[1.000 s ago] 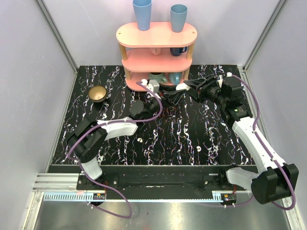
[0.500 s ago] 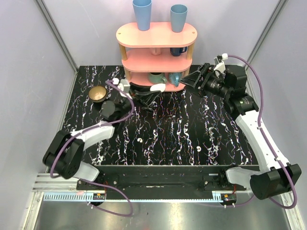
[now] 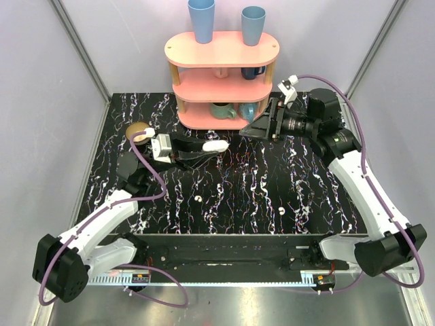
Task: Insert the wireless bluetooth earbuds into the charging case
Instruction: Pass from the left arm to the right
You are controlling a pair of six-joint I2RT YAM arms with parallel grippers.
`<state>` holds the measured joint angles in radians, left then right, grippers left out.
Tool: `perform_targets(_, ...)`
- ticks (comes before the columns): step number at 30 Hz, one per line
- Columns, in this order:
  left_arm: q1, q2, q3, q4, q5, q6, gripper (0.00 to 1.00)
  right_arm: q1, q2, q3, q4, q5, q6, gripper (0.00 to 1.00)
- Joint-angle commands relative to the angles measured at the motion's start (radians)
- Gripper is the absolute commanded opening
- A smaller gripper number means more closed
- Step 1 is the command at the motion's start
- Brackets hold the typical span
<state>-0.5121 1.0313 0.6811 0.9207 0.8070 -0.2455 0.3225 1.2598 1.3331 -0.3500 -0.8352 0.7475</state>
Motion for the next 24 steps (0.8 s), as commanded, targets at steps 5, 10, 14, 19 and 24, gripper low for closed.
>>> perform_targets(5,0.001,-0.037,0.021,-0.105,0.018,0.006,0.00,0.138,0.003,0.181,-0.170,0.073,-0.298,0.82)
perform_targets(10,0.001,-0.046,-0.008,-0.065,-0.040,0.014,0.00,0.141,0.047,0.135,-0.092,0.024,-0.137,0.82)
perform_targets(14,0.001,-0.033,-0.015,0.006,-0.080,0.006,0.00,0.144,0.047,0.020,0.154,-0.028,0.097,0.82)
perform_targets(19,0.001,-0.001,-0.020,0.075,-0.097,-0.020,0.00,0.150,0.050,-0.106,0.445,-0.061,0.308,0.82)
perform_targets(24,0.001,0.018,-0.015,0.095,-0.097,-0.035,0.00,0.156,0.073,-0.123,0.575,-0.073,0.401,0.83)
